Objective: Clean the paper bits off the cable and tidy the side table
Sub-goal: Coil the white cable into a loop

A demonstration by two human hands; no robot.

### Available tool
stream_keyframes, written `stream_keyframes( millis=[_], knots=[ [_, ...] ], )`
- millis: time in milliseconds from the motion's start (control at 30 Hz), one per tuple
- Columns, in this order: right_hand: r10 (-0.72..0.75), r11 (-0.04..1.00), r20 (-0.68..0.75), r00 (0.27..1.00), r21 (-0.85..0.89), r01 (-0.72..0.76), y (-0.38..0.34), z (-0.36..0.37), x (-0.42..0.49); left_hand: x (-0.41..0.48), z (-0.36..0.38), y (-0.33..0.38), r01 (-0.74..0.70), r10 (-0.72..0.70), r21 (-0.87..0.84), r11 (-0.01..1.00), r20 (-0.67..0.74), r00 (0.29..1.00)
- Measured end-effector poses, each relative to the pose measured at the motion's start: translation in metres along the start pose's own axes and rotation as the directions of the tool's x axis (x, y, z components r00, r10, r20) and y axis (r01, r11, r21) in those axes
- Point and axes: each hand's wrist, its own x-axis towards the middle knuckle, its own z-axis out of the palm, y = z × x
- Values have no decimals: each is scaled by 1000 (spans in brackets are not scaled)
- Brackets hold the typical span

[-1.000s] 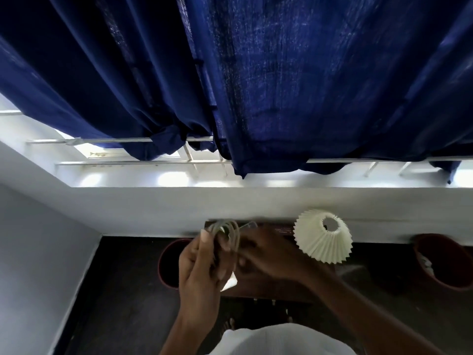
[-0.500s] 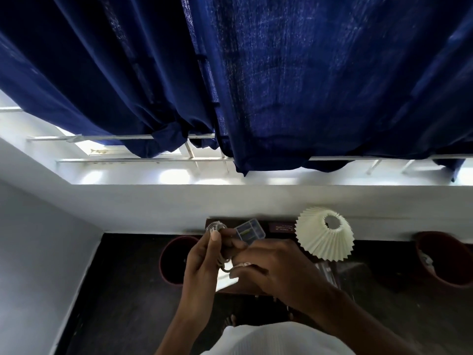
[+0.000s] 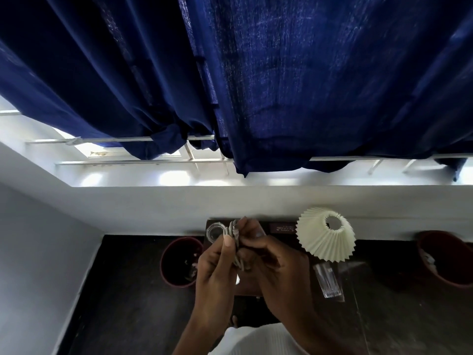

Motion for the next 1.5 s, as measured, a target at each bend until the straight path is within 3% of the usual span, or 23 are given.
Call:
stream_keyframes(
  millis=[233, 367, 600, 767, 1133, 1367, 1500],
  knots=[
    [-3, 997, -55, 999, -82, -2, 7, 3, 0, 2, 5, -4, 50, -37, -196, 979, 68, 997],
    [-37, 990, 11, 999, -133, 38, 12, 2, 3, 6, -4, -2, 64, -60, -144, 988, 32, 998],
    [17, 999, 190, 982, 26, -22, 11, 5, -4, 13, -12, 10, 61, -58, -33, 998, 80, 995],
    [-13, 1000, 137, 991, 2, 12, 12, 6, -1, 15, -16, 7, 105, -99, -102, 989, 64, 993],
    [35, 997, 181, 983, -70, -23, 24, 9, -6, 14, -17, -5, 28, -18, 108, 994, -92, 996],
    [84, 986, 131, 988, -151, -64, 31, 9, -12, 18, -12, -16, 173, -174, -23, 985, -204, 963],
    [120, 987, 97, 988, -117, -108, 34, 8, -15, 20, -15, -26, 69, -33, 199, 978, -179, 983]
  ],
)
